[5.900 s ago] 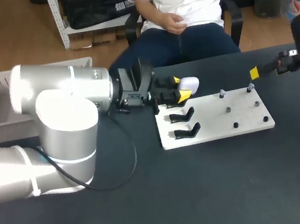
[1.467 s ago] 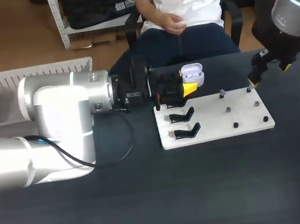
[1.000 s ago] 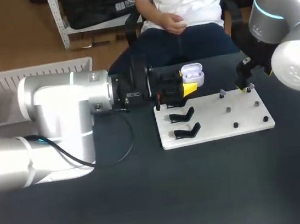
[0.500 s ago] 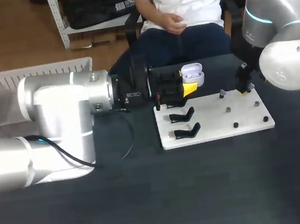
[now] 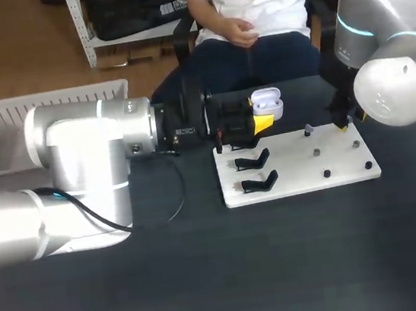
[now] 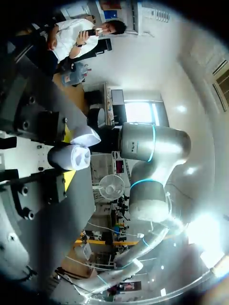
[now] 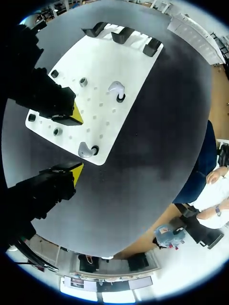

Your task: Pick up each earbud case from the left stands, insert the matching earbuds, close the lid, and place the case in the box.

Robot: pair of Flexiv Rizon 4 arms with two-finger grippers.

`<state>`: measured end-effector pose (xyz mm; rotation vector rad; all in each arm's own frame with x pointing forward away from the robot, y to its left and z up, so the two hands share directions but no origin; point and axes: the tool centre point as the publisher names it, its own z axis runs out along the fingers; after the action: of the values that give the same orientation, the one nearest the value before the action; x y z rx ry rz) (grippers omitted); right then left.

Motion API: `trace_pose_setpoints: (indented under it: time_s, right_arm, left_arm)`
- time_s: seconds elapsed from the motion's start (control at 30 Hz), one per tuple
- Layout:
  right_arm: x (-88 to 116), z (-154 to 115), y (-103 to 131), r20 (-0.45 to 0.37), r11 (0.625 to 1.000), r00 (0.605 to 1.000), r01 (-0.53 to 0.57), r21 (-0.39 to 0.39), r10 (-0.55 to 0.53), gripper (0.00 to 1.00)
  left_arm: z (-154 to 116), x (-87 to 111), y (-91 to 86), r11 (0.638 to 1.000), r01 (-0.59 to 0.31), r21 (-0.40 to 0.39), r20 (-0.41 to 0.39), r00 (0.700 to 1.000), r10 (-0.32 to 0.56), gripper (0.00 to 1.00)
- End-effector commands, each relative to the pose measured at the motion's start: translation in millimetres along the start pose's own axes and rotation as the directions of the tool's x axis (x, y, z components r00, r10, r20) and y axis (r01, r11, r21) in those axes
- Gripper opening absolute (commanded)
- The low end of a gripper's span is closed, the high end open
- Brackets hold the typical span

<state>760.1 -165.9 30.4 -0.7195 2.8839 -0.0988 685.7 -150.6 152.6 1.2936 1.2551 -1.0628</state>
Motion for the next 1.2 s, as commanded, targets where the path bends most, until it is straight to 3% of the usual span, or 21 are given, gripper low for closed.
trace_pose_setpoints:
  time_s: [0.03, 0.4, 1.2]
  right_arm:
    - [-1.4, 2.0, -1.1, 0.002, 1.0, 1.0, -0.006, 0.002, 0.006, 0.47]
    - [-5.3, 2.3, -3.2, 0.009, 1.0, 1.0, -0.019, -0.001, 0.019, 0.42]
    - [-4.9, 7.7, -3.9, 0.003, 0.999, 0.999, -0.035, -0.022, 0.035, 0.41]
  left_arm:
    - [0.3, 1.0, -2.8, 1.0, -0.004, -0.011, 0.005, 1.0, 0.004, 0.0]
    - [0.3, 1.0, -2.8, 1.0, -0.004, -0.011, 0.005, 1.0, 0.004, 0.0]
    - [0.3, 1.0, -2.8, 1.0, -0.004, -0.011, 0.005, 1.0, 0.004, 0.0]
